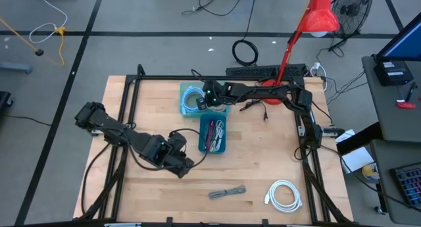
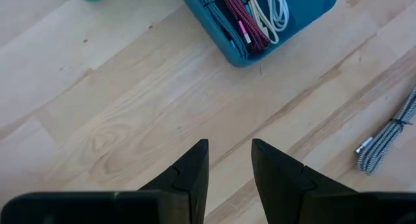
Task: Pick & Place USB Port
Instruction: Put the brown hdmi cable into the green bin, then put the white hdmi cable into the green bin
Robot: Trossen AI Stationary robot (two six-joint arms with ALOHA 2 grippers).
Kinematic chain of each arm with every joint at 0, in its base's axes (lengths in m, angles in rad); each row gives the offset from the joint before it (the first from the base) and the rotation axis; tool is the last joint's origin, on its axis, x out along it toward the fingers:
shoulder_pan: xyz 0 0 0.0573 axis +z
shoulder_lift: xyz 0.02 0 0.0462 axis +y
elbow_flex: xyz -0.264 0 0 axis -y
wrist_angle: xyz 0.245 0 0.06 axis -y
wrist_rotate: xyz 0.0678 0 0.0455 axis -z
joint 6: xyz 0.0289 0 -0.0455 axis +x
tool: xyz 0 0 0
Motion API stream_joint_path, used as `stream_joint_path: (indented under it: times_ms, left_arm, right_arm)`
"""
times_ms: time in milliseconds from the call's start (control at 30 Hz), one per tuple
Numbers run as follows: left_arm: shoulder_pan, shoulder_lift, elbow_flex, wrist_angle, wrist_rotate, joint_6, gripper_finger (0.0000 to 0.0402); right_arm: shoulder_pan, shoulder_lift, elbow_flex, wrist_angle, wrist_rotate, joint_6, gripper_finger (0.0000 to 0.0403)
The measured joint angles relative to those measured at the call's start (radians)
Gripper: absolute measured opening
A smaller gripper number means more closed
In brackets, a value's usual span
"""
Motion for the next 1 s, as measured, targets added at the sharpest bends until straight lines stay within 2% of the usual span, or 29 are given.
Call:
stream_joint_path:
  times_ms: [300,500,767,900,1000]
  left_arm:
    - [0.000,0.000,0.000,-0.014,-0.004,-0.003,0.0117]
    - [0.001,0.000,0.000,-0.016,-0.004,-0.014,0.0117]
    - [0.011,0.000,0.000,-0.018,-0.005,-0.011,0.0117]
    - [0.011,0.000,0.000,-0.018,-0.005,-0.008,0.0117]
    - [0.011,0.000,0.000,-0.018,-0.006,-0.008,0.0117]
  right_arm:
    - [-0.001,0.001,-0.002,0.011,-0.002,0.007,0.0000]
    - [-0.001,-0.052,-0.008,0.032,0.001,0.007,0.0000]
    - [-0.004,-0.114,0.008,-0.027,0.054,-0.054,0.0000]
    - [-0.003,-0.130,0.008,-0.051,0.048,-0.046,0.0000]
    - [-0.002,-0.166,0.008,-0.045,0.000,-0.041,0.0000]
